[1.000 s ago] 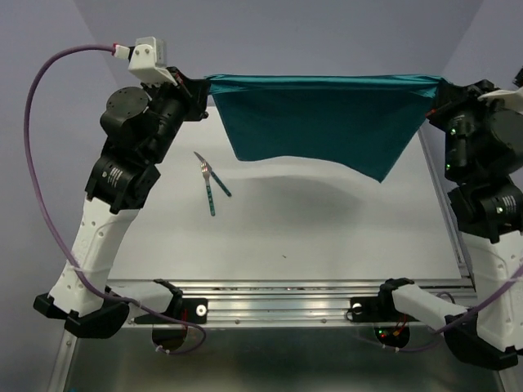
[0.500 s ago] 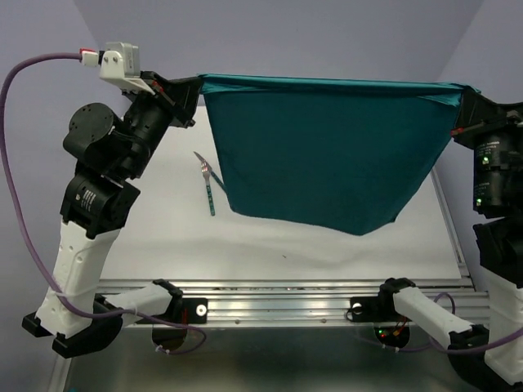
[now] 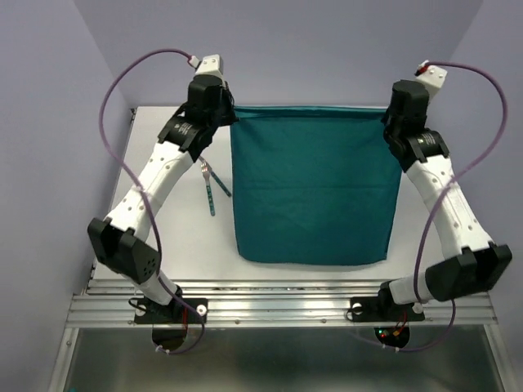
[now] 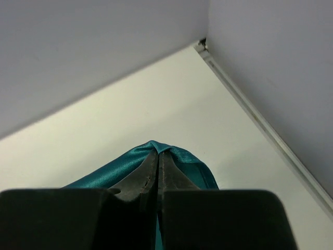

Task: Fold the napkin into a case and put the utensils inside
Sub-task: Flatten out the crumpled napkin at the center of the board, then fold and flatten the napkin at the center of the board.

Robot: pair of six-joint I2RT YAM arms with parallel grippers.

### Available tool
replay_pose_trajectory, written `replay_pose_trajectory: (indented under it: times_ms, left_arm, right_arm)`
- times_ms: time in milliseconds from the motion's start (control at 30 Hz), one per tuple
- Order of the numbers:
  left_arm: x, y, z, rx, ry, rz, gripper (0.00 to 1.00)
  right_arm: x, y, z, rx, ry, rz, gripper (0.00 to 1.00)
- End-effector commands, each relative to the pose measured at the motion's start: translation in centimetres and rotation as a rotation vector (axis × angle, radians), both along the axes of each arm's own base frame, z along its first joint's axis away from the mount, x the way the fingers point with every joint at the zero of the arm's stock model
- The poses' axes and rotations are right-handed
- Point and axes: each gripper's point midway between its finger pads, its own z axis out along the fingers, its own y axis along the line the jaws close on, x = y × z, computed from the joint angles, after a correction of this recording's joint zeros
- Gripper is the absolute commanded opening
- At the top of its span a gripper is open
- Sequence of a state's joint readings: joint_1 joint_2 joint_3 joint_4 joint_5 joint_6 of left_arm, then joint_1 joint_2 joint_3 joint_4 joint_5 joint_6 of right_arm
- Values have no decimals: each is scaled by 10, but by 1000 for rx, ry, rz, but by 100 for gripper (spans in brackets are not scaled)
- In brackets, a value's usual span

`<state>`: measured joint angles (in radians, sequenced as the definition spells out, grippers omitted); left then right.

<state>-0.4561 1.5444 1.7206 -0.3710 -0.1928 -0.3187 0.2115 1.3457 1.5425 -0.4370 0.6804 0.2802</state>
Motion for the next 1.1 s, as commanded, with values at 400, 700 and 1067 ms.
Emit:
replay_pose_trajectory:
  times_ms: [400, 700, 1067]
  left_arm:
    - [129, -1, -151, 28, 263, 44, 0]
    - [166, 4, -175, 21, 302, 20, 0]
    - [105, 1, -188, -47, 407, -23, 0]
  right_arm:
    - [164, -16, -161, 102, 218, 46, 1]
    - [210, -13, -209, 271, 242, 152, 1]
    - [150, -22, -227, 385, 313, 124, 1]
